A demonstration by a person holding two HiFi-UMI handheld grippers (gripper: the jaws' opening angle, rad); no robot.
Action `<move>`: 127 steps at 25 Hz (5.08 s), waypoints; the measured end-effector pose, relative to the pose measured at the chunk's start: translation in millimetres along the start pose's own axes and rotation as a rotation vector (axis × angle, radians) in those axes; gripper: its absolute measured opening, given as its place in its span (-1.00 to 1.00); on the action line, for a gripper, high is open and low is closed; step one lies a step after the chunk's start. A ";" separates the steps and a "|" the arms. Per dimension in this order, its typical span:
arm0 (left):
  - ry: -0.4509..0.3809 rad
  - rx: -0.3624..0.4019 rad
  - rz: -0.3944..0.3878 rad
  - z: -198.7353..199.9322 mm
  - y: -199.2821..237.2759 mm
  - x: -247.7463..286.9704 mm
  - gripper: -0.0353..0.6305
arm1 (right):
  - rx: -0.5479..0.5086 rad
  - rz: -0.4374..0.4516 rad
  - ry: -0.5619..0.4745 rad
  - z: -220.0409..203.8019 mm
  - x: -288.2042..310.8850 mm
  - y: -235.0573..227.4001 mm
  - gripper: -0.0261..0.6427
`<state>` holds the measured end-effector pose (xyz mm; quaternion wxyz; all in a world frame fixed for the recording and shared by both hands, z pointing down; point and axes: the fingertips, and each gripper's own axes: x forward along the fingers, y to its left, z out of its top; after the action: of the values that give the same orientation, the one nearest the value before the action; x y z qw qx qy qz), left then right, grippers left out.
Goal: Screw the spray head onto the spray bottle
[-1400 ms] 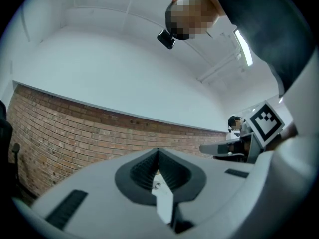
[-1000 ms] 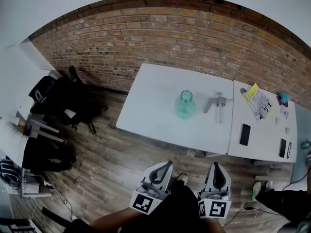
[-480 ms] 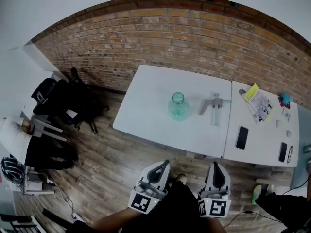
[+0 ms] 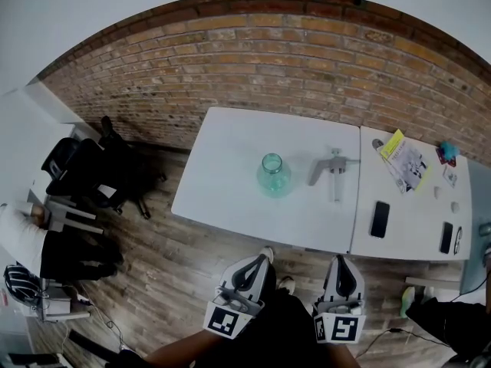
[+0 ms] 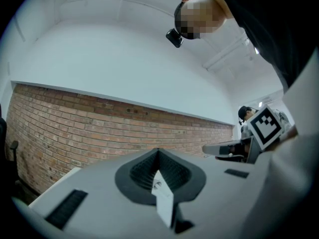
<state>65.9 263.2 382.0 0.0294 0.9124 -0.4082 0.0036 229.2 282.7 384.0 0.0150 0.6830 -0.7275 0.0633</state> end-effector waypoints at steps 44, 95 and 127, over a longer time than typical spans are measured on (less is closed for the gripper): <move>0.076 -0.052 -0.105 -89.4 143.9 164.5 -0.88 | -0.157 -0.043 -0.012 46.5 198.0 10.2 -0.90; 0.137 0.045 -0.069 -162.6 163.5 272.3 0.07 | -0.085 -0.048 0.068 16.7 239.0 -63.7 -0.89; 0.181 0.043 -0.016 -166.3 163.7 282.2 0.06 | 0.039 -0.024 0.505 -117.5 344.5 -155.7 -0.68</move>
<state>134.9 -46.4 565.0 0.0465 0.9120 -0.3964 0.0944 353.8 -54.9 549.0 0.1839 0.6543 -0.6911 0.2459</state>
